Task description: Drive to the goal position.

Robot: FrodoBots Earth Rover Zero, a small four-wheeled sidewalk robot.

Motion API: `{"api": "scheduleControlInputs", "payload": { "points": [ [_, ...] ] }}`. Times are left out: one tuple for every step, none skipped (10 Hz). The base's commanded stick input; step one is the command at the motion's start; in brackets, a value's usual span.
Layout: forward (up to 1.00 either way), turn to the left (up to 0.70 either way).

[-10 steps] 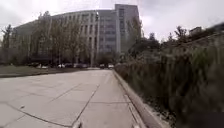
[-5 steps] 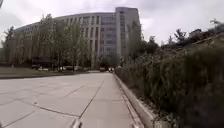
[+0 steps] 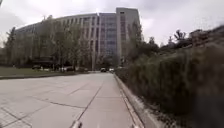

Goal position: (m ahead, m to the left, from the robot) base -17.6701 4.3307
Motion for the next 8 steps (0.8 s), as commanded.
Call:
{"api": "scheduleControlInputs", "payload": {
  "points": [
    [-0.70, 0.00],
    [-0.70, 0.00],
    [-0.70, 0.00],
    [-0.68, 0.00],
    [-0.14, 0.00],
    [0.00, 0.00],
    [0.00, 0.00],
    [0.00, 0.00]
  ]
}}
